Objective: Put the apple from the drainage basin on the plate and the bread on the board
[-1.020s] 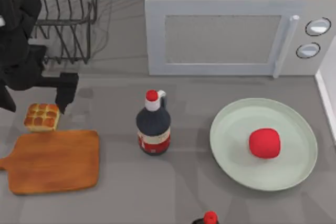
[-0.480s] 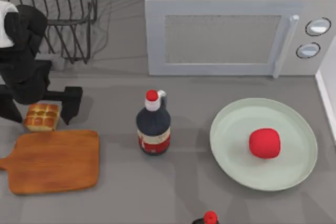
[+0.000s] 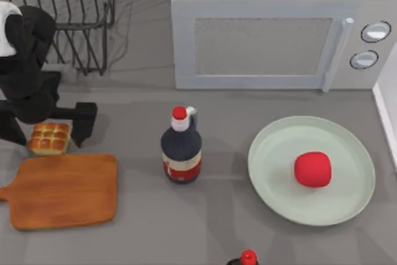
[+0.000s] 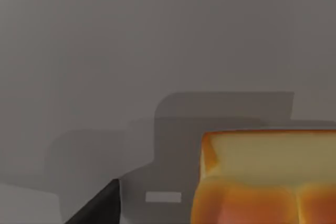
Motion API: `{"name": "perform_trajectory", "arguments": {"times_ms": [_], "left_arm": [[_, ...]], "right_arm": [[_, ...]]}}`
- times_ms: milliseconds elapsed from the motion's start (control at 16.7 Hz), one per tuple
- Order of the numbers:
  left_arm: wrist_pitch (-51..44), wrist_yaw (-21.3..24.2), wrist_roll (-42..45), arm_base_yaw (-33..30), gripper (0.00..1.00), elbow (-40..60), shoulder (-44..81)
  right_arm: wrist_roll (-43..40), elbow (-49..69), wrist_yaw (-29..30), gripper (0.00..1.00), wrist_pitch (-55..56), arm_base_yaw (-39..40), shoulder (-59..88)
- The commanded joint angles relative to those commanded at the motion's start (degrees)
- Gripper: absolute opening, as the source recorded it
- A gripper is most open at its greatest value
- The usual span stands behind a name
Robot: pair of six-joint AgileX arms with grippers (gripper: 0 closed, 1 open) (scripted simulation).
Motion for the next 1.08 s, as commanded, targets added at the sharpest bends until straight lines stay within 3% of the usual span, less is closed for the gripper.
{"name": "perform_trajectory", "arguments": {"times_ms": [360,1080], "left_arm": [[0.0,0.0,0.0,0.0,0.02,0.0,0.0],[-3.1,-0.1,0.0,0.1,0.0,2.4,-2.3]], "right_arm": [[0.0,0.0,0.0,1.0,0.0,0.0,0.0],[0.0,0.0,0.0,1.0,0.0,0.0,0.0]]}}
